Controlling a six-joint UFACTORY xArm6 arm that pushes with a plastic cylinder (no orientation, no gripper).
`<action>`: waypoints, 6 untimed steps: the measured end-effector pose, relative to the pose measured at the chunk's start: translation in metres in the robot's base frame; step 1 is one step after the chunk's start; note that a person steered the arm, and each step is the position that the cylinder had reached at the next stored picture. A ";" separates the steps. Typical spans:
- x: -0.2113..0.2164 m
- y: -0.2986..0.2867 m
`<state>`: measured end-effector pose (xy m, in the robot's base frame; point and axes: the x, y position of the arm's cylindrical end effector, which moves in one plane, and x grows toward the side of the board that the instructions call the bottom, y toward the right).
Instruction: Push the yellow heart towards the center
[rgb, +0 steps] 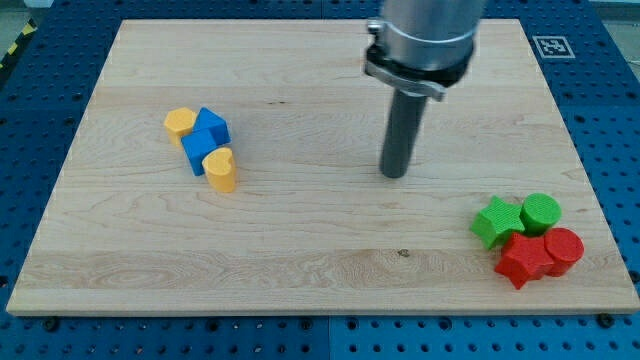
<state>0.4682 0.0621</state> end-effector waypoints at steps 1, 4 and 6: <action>0.000 -0.048; 0.055 -0.158; 0.018 -0.202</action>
<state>0.4863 -0.1401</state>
